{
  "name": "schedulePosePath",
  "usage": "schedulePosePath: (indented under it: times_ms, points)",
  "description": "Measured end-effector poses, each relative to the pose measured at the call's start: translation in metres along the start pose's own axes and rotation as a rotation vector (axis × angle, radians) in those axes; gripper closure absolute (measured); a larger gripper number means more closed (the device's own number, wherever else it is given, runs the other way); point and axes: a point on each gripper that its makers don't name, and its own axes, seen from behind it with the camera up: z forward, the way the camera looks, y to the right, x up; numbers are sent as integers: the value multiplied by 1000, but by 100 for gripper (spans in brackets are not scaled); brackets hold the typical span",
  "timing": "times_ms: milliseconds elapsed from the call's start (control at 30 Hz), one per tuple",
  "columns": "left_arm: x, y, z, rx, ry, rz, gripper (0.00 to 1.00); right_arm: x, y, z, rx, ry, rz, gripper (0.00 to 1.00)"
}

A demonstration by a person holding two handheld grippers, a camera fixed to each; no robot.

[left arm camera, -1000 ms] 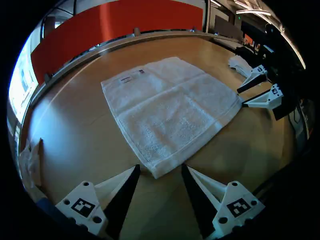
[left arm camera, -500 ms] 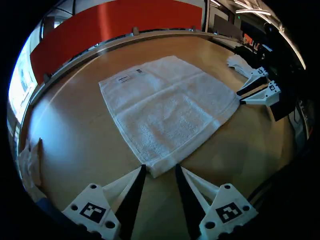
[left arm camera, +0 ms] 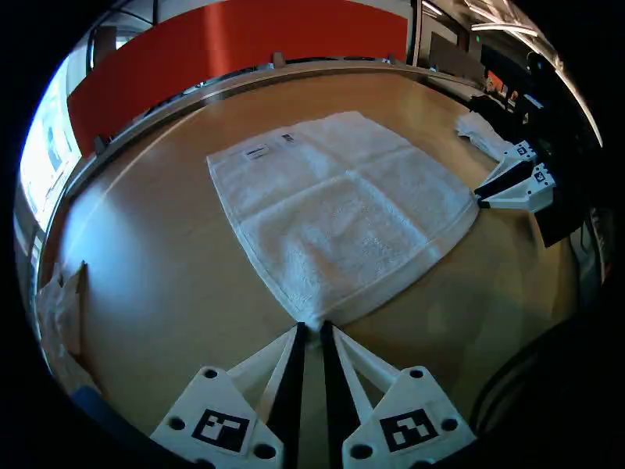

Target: Fold towel

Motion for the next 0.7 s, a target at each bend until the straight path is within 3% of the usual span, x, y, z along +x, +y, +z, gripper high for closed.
schedulePosePath:
  times_ms: [300,467,700]
  points:
    - [1,1,-3,-1,2,-49,87,8,-2,-3,5,19,14,89]
    - [2,2,-4,-2,6,-53,87,12,-2,-6,5,23,17,90]
    - [1,3,-2,-3,3,-62,87,1,-3,-4,19,-25,28,90]
